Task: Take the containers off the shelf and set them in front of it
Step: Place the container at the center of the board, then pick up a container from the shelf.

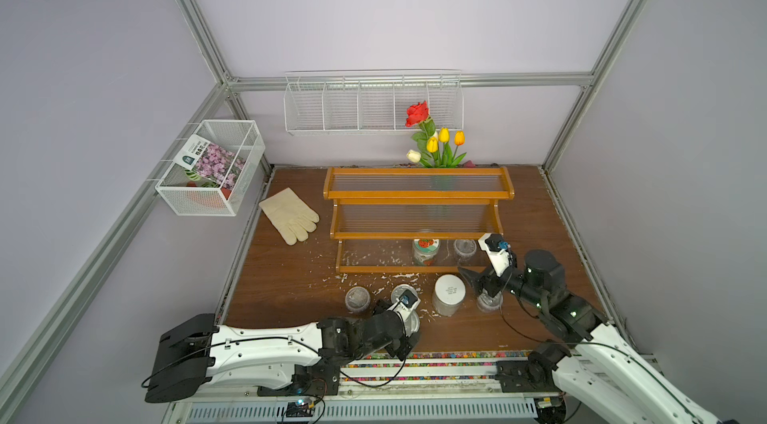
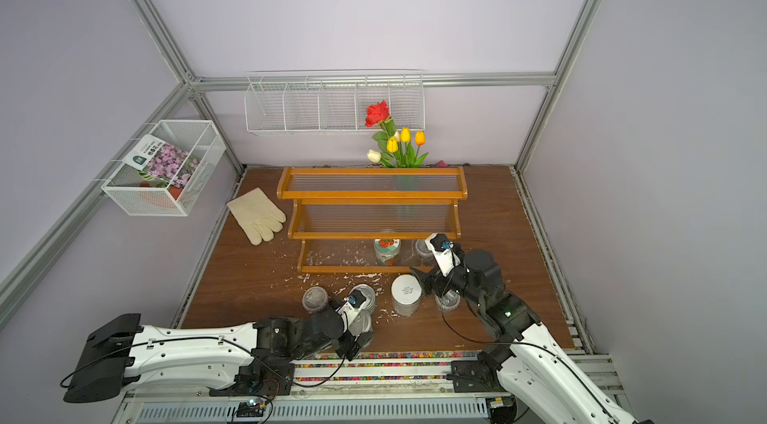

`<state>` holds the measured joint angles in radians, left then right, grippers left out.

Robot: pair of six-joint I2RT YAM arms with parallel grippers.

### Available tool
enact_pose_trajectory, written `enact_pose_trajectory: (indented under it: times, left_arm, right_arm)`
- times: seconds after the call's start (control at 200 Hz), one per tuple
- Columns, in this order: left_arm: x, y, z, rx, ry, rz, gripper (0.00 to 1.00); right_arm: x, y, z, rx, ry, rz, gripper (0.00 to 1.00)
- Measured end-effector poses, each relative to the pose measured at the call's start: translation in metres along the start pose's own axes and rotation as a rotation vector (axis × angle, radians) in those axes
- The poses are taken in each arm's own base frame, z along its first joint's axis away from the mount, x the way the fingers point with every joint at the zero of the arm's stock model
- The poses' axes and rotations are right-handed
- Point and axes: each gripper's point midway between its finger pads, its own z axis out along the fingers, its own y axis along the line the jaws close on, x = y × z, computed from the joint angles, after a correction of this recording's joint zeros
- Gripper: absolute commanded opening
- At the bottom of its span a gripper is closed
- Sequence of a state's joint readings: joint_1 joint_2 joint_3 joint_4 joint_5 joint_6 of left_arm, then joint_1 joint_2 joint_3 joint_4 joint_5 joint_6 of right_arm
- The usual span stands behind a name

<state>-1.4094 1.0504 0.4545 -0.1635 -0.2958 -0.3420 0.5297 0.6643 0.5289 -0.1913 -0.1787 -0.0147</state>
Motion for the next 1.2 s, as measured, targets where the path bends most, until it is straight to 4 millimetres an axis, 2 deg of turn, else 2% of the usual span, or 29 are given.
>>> enact_pose_trajectory:
  times: [0.25, 0.415, 0.58, 0.7, 0.84, 0.975, 1.11, 1.205]
  left_arm:
    - [-0.007, 0.000, -0.006, -0.002, 0.001, 0.008, 1.00]
    - [-0.029, -0.007, -0.021, 0.027, -0.027, 0.011, 1.00]
    - [-0.051, -0.010, -0.042, 0.063, -0.068, 0.006, 0.99]
    - [-0.070, 0.009, -0.051, 0.048, -0.108, -0.048, 1.00]
    - [-0.088, 0.034, -0.056, 0.009, -0.147, -0.100, 1.00]
    - [-0.096, 0.058, -0.057, -0.035, -0.173, -0.161, 1.00]
    - [-0.104, 0.062, -0.061, -0.036, -0.217, -0.199, 0.99]
    - [-0.102, 0.063, -0.060, -0.032, -0.234, -0.228, 0.99]
  right_arm:
    - [0.002, 0.014, 0.030, -0.060, 0.011, 0.129, 0.96]
    - [0.013, 0.033, 0.057, -0.058, 0.067, 0.172, 0.97]
    - [0.024, 0.035, 0.082, 0.030, 0.129, 0.206, 0.97]
    - [0.022, 0.035, 0.100, 0.097, 0.148, 0.207, 0.97]
    - [0.017, 0.026, 0.118, 0.178, 0.153, 0.230, 0.97]
    - [0.028, 0.018, 0.133, 0.247, 0.187, 0.255, 0.97]
    - [0.043, 0.012, 0.142, 0.296, 0.223, 0.253, 0.98]
    - [0.048, 0.008, 0.147, 0.330, 0.230, 0.243, 0.97]
